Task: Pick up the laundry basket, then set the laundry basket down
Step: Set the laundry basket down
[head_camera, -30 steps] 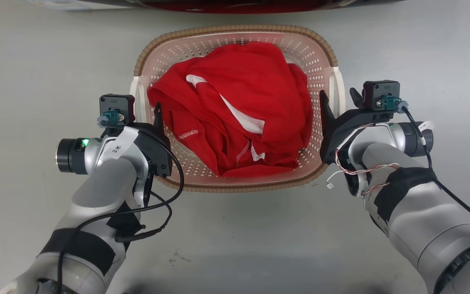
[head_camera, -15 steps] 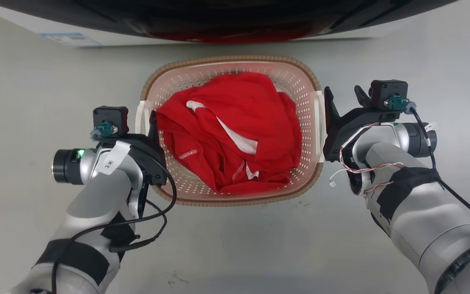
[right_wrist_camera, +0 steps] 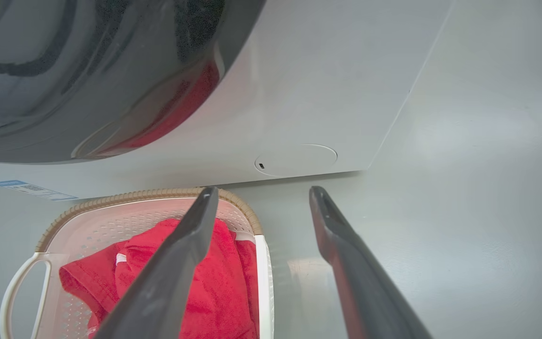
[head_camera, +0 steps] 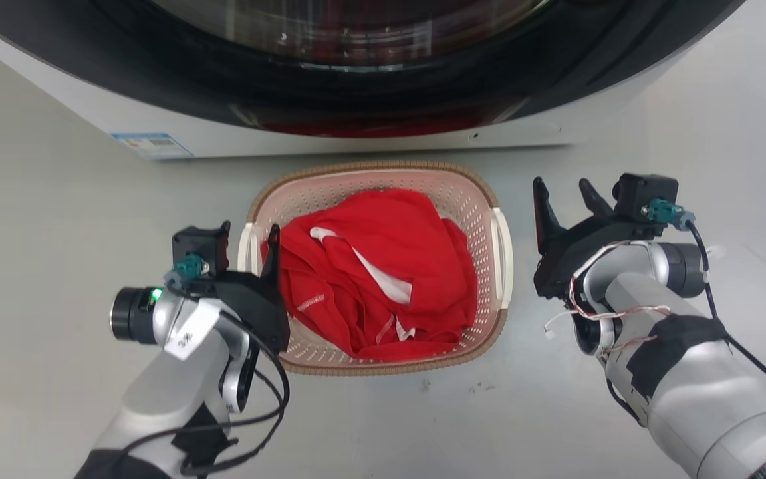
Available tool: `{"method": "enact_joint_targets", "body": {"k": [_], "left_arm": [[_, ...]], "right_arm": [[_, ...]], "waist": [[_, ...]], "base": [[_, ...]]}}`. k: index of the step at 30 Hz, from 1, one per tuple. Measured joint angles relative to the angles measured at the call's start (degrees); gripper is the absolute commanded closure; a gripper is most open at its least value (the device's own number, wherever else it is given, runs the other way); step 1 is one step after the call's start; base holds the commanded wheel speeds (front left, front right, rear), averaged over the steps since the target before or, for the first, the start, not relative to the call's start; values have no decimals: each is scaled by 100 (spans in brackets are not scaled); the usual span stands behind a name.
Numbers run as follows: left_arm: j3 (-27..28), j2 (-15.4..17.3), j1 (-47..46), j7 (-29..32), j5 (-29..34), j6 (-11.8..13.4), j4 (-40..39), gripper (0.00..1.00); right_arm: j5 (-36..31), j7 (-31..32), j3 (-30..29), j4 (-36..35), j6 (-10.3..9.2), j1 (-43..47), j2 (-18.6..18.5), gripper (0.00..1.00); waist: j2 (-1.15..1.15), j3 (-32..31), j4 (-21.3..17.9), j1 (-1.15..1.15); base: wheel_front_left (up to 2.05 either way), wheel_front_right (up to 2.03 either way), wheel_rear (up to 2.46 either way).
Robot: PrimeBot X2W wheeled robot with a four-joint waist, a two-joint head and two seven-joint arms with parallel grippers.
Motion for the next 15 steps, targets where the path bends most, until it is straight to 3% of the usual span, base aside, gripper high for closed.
{"method": "enact_joint_targets", "body": {"k": [15], "left_arm": [[856,353,1934,0,1062,51,-1817,0]], "right_arm": [[-793,0,-946,-1575,-54,1945,-379,0]], "waist": [[0,-1314,7,0]], "base": [[0,0,0]]}}
